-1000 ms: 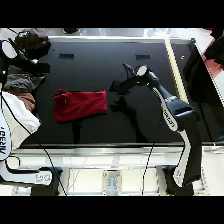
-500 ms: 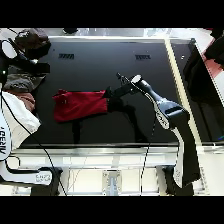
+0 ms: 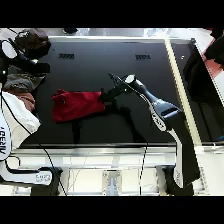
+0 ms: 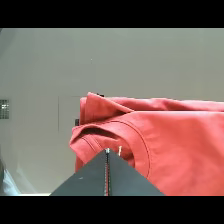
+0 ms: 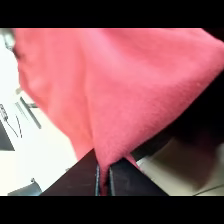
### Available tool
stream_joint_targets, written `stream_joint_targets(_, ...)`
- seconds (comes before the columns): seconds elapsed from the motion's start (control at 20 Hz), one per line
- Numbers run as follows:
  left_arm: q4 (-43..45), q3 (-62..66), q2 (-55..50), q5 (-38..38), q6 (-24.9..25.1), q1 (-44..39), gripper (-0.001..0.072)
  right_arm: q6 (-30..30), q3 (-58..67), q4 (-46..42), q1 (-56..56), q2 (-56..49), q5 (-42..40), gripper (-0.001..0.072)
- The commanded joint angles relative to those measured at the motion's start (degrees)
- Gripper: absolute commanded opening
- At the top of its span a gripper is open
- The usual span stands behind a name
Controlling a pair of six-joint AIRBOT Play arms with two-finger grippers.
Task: Fold the shirts.
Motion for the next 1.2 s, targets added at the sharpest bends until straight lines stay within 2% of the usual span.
stream_joint_targets(0.0,0.00,-0.02,0.04,-0.28,0.02,0.07,0.0012,0.70,5.53,-9.09,-3.87,3.04,4.22,0.0010)
stream_joint_targets(0.3,0.02,-0.02,0.04,-0.26,0.02,0.07,0.0012,6.86,2.08,-41.07,-22.12,20.90,15.34,0.0010)
stream_joint_targets(0.4,0.00,-0.02,0.04,-0.26,0.00,0.07,0.0012,6.86,1.92,-46.51,-29.22,26.01,17.42,0.0010)
stream_joint_targets(0.6,0.00,-0.02,0.04,-0.26,-0.02,0.04,0.0012,6.10,1.92,-51.39,-44.06,32.44,22.40,0.0010)
stream_joint_targets(0.8,0.00,-0.02,0.02,-0.26,-0.04,0.04,0.0012,4.26,-2.27,-52.39,-57.20,37.18,26.91,0.0010)
stream_joint_targets(1.1,-0.52,-0.02,0.02,-0.28,-1.60,-0.39,0.0012,1.31,-23.76,-54.25,-68.78,45.72,25.97,0.0011)
stream_joint_targets(1.15,-0.61,-0.02,0.02,-0.31,-2.03,-0.63,0.0012,0.74,-27.61,-54.25,-69.96,46.38,26.14,0.0036)
